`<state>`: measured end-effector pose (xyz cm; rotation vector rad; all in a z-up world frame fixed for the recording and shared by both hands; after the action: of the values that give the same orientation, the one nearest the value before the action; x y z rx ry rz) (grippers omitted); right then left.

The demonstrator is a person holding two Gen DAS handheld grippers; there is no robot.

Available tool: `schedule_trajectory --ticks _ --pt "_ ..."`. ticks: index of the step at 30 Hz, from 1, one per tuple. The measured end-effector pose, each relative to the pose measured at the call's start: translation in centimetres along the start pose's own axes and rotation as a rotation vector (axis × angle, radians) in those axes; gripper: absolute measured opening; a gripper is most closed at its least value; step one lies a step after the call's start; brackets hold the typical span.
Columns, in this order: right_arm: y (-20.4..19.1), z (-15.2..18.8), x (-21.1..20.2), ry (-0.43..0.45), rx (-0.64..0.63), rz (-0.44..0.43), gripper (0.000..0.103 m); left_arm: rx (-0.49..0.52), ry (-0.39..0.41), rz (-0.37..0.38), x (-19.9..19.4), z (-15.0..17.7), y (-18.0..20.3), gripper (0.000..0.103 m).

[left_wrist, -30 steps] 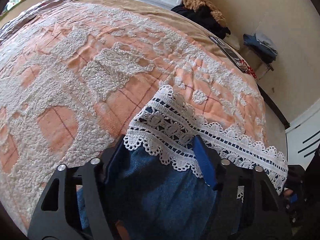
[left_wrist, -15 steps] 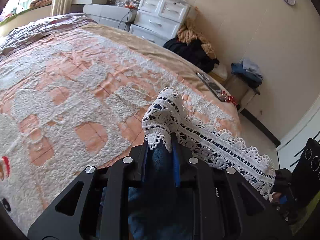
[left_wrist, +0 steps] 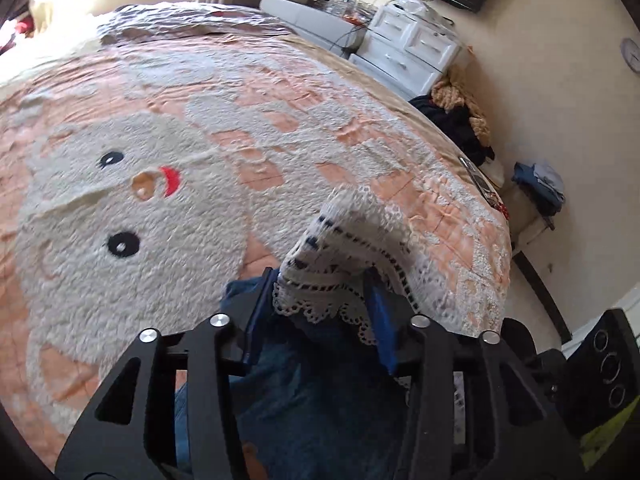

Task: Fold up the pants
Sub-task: 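Grasp the lace-trimmed edge with both grippers and fold it over the denim, then lower the folded lace edge onto the pants and open both grippers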

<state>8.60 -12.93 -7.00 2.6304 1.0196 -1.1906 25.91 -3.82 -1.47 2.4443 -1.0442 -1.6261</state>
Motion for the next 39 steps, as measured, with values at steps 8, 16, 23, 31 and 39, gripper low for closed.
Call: schedule_trajectory --ticks 8,16,23,31,39 --pt "-3.9 1.4 3.0 -0.101 -0.138 0.030 0.022 -0.262 0.063 0.188 -3.2 4.1 -3.8 0.082" --pt "-6.2 2.2 0.7 -0.086 -0.190 -0.097 0.041 -0.355 0.049 0.169 -1.2 5.0 -4.4 0.081" --pt "3.0 -2.5 -3.4 0.011 0.096 -0.075 0.052 -0.329 0.058 0.127 0.5 5.2 -3.9 0.024" --pt "12.7 -7.8 4.0 -0.175 0.249 -0.007 0.053 -0.248 0.133 0.065 -1.0 5.7 -2.7 0.016" --pt "14.2 -8.1 7.5 -0.211 0.404 -0.223 0.012 -0.250 0.125 0.058 -2.2 6.2 -3.4 0.016"
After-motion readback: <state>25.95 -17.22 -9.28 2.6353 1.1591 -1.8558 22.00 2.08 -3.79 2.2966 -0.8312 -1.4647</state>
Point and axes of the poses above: each gripper's, at about its wrist camera, not at the fingertips, and x roughly the way its jaws point, y to its right, z to its underside, the point moved 6 cm from there along x, roughly the way its jaws point, and after that the axes turned 11 degrees about -y, right-handed, at the moved point
